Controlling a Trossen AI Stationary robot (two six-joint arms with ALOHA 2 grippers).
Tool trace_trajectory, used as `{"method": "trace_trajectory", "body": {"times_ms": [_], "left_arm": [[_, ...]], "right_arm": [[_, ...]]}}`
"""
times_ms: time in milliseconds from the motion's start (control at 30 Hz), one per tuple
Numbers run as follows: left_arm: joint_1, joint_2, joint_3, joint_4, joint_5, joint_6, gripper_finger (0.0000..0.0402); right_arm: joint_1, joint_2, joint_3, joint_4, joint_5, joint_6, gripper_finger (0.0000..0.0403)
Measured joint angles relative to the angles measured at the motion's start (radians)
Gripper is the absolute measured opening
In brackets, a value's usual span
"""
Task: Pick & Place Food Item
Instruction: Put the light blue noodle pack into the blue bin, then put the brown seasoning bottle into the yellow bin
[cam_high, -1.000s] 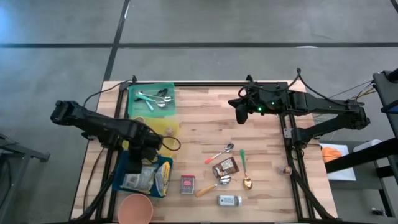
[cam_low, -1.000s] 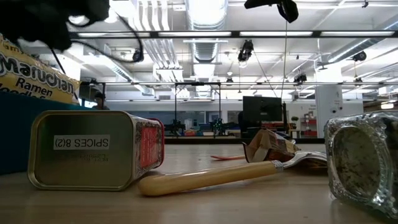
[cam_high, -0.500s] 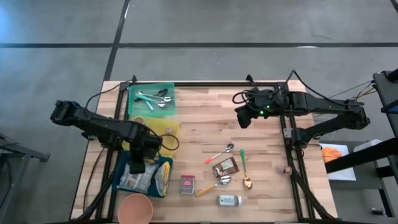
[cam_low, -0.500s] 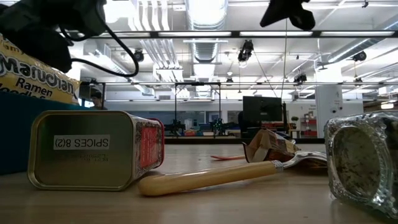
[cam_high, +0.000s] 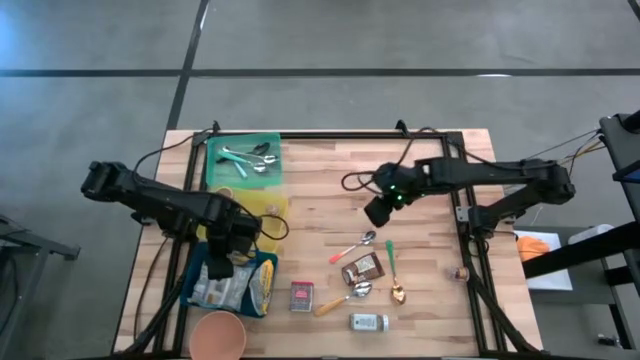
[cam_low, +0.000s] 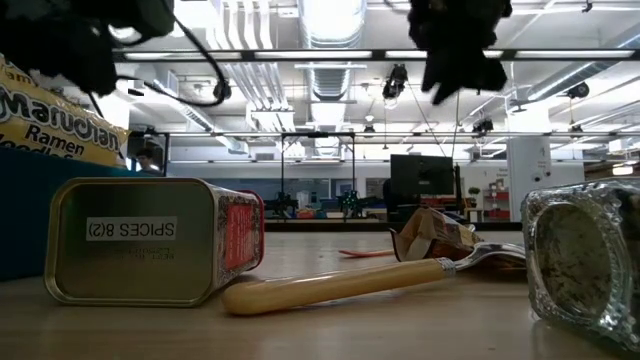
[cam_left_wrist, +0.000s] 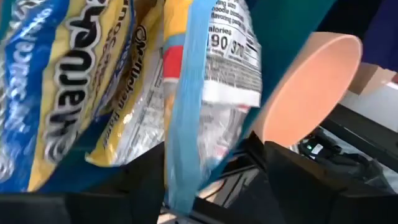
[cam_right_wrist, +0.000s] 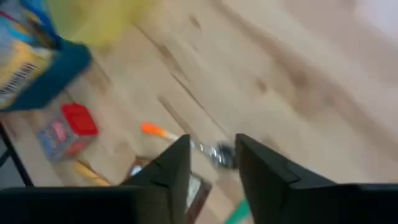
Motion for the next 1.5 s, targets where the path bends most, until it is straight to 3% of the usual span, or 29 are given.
{"method": "trace_trajectory", "body": {"times_ms": [233,467,600,800,1000,1267,1500], "left_arm": [[0.0,-0.011,0.171,-0.068,-0.146,-0.017,0.0273],[0.001,-0.011,0.32,-0.035,-0.351,0.086,0.0273],[0.019,-0.011,0.361,-0.019,-0.408,0.135,0.0273],[0.073,-0.01,0.345,0.046,-0.416,0.147,0.0273],[0.112,-0.01,0.336,0.083,-0.416,0.13,0.0273],[0.117,-0.01,0.336,0.186,-0.413,0.101,0.0273],[0.12,-0.01,0.336,0.362,-0.429,0.058,0.0273]], "right_arm": [[0.06,0.043,-0.003,-0.145,-0.004,0.099,0.0204],[0.161,-0.013,-0.005,-0.276,-0.006,0.07,0.0237],[0.235,-0.065,-0.005,-0.305,-0.014,0.046,0.0251],[0.393,-0.115,-0.042,-0.42,-0.064,0.042,0.0256],[0.626,-0.156,-0.137,-0.451,-0.136,0.139,0.0256],[0.928,-0.242,-0.248,-0.43,-0.026,0.384,0.0256],[1.062,-0.319,-0.39,-0.311,0.0,0.57,0.0256]]}}
